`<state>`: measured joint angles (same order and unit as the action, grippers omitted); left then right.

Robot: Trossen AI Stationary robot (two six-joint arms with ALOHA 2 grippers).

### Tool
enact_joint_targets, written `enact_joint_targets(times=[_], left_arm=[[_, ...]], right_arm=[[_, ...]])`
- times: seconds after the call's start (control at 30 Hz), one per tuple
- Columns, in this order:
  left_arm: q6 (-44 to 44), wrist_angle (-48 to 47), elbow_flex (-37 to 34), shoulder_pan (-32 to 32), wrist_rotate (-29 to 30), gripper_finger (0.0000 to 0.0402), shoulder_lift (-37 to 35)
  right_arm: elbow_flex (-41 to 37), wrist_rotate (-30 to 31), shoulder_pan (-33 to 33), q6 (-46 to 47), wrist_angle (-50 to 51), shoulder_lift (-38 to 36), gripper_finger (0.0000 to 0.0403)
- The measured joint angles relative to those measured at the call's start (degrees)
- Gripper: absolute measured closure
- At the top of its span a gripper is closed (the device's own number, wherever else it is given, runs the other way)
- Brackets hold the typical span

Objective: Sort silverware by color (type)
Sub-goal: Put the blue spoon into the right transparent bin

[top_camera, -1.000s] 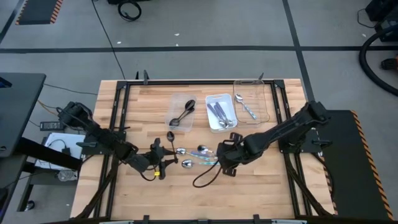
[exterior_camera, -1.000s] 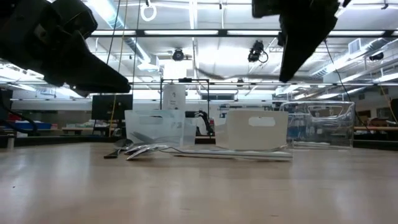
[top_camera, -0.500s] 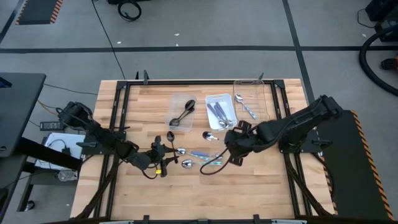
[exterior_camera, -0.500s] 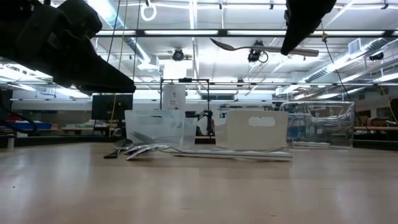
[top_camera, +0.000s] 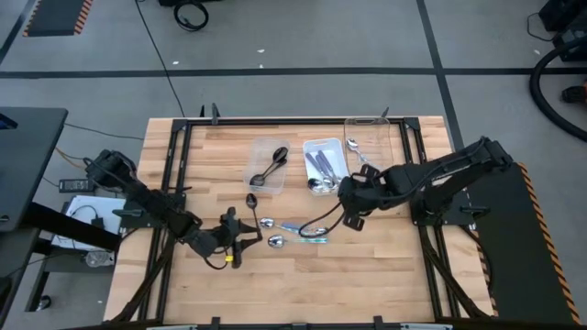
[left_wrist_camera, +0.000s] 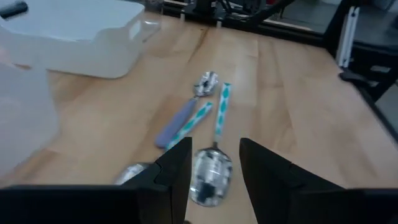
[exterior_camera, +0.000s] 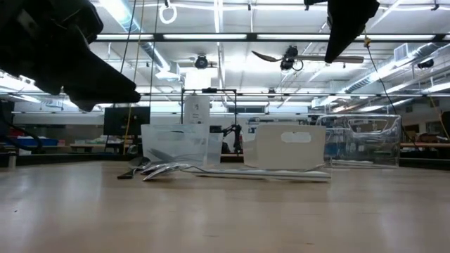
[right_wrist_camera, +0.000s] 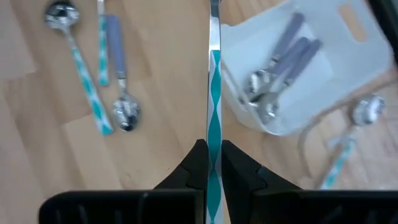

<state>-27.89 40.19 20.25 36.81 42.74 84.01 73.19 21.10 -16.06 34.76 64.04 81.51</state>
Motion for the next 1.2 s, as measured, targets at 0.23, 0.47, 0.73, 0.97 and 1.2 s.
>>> enact_joint_targets(times=[0.23, 0.47, 0.73, 0.97, 1.2], left_arm=[[-6.08, -0.21, 0.0, 2.93, 0.0, 0.026, 0.0], [-10.92, -1.58, 0.0, 5.12, 0.02, 0.026, 0.0], [-13.48, -2.72, 0.0, 6.87, 0.04, 0.026, 0.0], [-13.38, -2.76, 0.0, 6.85, 0.07, 0.026, 0.0], [-5.62, -2.67, 0.0, 6.83, 0.56, 0.026, 0.0]], right_arm=[[0.0, 1.97, 5.36, -0.18, 4.17, -2.55, 0.0369], [-0.43, 3.47, 14.51, -2.05, 9.48, -4.04, 0.0369], [-1.06, 1.92, 25.46, -8.82, 9.62, -5.17, 0.0369], [-1.07, 1.19, 34.39, -12.05, 9.1, -5.24, 0.0369], [-1.07, -3.4, 41.43, -15.61, 8.89, -5.24, 0.0369]])
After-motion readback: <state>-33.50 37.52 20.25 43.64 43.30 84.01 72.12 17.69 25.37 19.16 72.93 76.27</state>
